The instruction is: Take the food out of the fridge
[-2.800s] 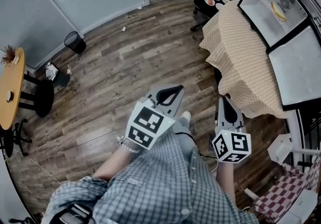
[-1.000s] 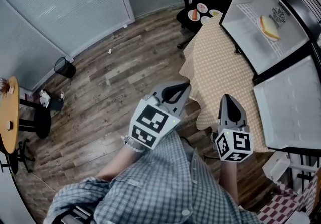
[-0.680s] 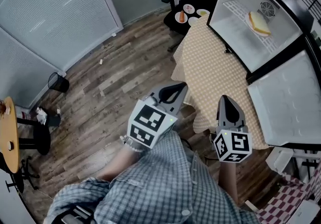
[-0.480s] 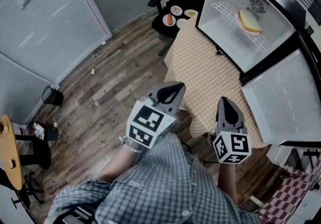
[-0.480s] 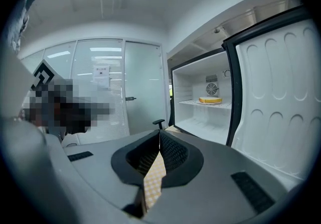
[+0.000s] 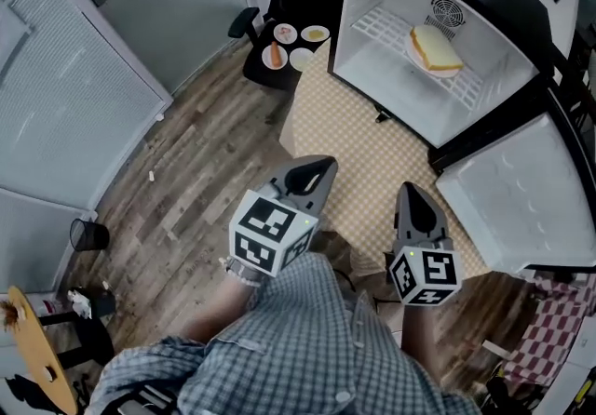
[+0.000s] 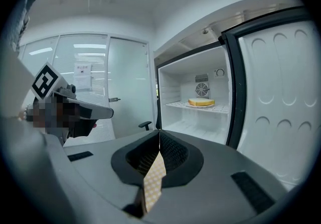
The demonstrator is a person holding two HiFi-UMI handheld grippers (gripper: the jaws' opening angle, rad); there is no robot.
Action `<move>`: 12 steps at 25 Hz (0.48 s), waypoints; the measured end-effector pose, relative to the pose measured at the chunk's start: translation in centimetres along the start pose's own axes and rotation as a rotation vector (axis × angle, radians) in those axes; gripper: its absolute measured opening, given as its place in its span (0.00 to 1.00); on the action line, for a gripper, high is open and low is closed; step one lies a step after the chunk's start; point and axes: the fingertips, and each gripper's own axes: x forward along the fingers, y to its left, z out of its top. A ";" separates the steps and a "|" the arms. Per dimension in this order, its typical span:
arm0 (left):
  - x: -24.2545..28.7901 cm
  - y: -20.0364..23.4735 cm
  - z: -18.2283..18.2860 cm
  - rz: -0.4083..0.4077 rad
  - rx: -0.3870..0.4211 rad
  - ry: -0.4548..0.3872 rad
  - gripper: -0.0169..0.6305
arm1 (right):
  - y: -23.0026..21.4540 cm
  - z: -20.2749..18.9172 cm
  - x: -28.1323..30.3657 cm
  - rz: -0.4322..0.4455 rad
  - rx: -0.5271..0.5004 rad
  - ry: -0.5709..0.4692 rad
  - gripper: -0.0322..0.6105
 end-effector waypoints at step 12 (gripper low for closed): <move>6.2 6.0 2.9 -0.178 0.030 0.033 0.04 | -1.4 1.9 6.3 -0.180 0.048 0.006 0.06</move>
